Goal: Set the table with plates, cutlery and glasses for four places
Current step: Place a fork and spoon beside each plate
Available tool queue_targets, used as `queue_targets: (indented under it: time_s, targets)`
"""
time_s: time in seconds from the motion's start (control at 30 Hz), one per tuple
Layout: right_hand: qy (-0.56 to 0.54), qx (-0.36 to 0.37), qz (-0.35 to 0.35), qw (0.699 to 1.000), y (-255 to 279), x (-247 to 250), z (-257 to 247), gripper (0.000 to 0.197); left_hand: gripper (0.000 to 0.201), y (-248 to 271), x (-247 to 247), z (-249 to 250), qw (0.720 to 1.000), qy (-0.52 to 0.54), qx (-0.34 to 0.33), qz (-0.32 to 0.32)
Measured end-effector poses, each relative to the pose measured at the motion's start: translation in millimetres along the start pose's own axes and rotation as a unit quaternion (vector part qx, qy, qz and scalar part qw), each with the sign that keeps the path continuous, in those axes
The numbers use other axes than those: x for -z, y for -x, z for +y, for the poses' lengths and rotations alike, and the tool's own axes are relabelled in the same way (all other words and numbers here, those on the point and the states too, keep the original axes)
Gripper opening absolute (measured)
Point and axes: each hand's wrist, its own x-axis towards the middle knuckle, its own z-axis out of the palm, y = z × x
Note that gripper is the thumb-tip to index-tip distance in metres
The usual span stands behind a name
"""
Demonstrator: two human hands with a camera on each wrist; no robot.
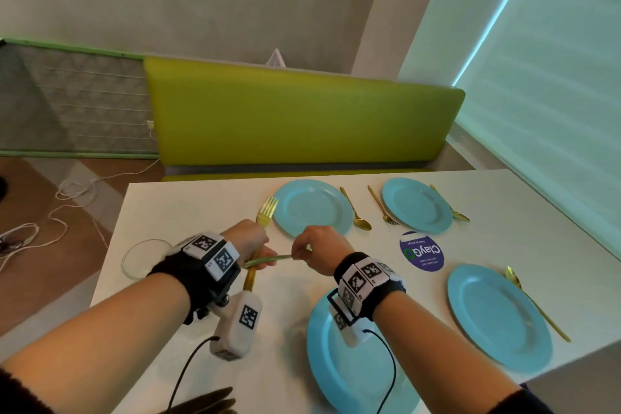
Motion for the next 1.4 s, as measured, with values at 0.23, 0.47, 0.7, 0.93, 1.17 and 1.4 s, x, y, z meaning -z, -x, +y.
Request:
queue_targets:
  time_s: [0.23, 0.47, 0.7, 0.93, 1.17, 1.4]
  targets:
    - [-0.067, -0.158, -0.017, 0.985, -24, -18, 39, 0.014, 0.038, -25, 27, 3, 0.993, 0.06, 0.001, 0.097]
    - [-0.086, -0.254, -0.054, 0.962, -85, -42, 42, 0.026, 0.024, -50, 43, 15, 0.99, 0.083, -0.007, 0.116]
    - [-0.186, -0.295, -0.082, 0.934, -142, -66, 22, 0.038, 0.03, -77, 61, 18, 0.985, 0.1, 0.02, 0.138]
    - [-0.178, -0.275, -0.075, 0.942, -175, -80, 11, 0.007, 0.026, -96, 72, 20, 0.984, 0.109, 0.02, 0.14]
    - [-0.261, -0.323, -0.005, 0.91, -190, -92, 10, 0.036, 0.021, -104, 71, 26, 0.985, 0.109, 0.028, 0.133]
    - [-0.193, -0.319, -0.026, 0.928, -209, -85, 18, 0.018, 0.025, -110, 67, 29, 0.985, 0.104, 0.031, 0.134]
